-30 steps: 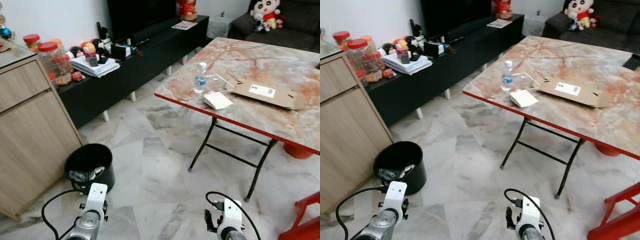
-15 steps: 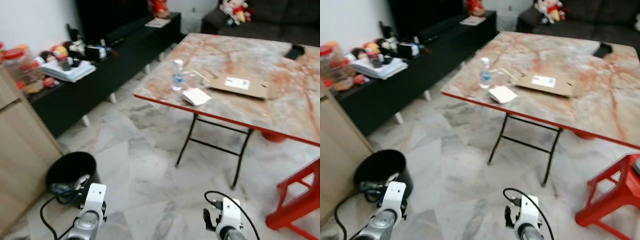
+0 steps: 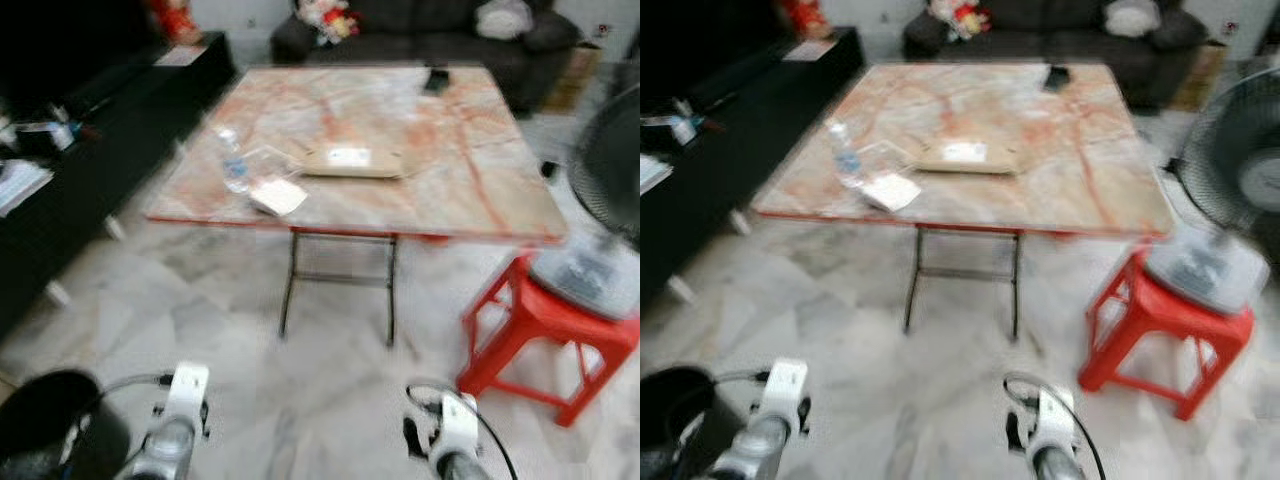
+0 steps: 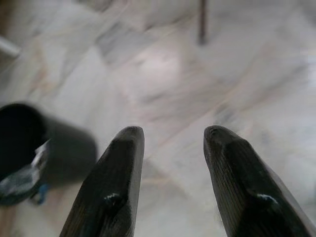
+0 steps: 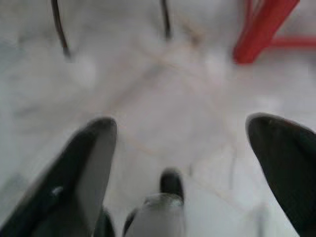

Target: Picking trash to rubbish bin

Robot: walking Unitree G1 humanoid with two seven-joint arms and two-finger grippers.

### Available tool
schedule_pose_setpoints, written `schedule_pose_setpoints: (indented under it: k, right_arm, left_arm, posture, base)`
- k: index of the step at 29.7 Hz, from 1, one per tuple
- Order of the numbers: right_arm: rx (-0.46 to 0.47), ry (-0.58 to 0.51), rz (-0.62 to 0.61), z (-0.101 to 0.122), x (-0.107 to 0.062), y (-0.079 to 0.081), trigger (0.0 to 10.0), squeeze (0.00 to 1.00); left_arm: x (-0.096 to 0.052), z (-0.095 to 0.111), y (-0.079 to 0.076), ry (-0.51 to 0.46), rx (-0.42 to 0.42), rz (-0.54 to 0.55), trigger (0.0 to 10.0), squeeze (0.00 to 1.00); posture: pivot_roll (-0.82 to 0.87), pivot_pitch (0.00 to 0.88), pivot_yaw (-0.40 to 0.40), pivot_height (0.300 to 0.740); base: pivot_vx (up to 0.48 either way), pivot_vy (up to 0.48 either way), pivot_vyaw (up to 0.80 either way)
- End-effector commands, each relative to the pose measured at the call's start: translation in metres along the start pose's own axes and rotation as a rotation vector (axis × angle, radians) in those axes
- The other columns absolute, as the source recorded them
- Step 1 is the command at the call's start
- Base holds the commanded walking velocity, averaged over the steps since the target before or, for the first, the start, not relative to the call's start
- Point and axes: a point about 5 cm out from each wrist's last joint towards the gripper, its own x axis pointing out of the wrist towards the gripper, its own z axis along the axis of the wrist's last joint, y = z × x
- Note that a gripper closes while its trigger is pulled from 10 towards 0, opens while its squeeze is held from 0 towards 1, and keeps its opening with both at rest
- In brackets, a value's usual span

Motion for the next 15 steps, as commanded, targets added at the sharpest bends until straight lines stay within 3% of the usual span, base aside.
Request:
schedule_pose_setpoints:
  k: [1,15]
  right_arm:
    - [-0.003,-0.002,0.016,0.0002,0.0006,0.007,10.0,0.0]
    - [-0.005,-0.002,0.017,0.0003,0.0006,0.0067,10.0,0.0]
  left_arm:
    - [-0.0003,-0.0023,0.007,0.004,0.01,0.014,10.0,0.0]
    - [-0.0003,-0.0025,0.0065,0.005,0.007,0.009,10.0,0.0]
  posture:
    - [-0.06,0.0,0.046,0.74]
    - [-0.06,0.0,0.044,0.74]
  base:
    - [0.0,0.0,-0.78]
    - [0.0,0.0,-0.78]
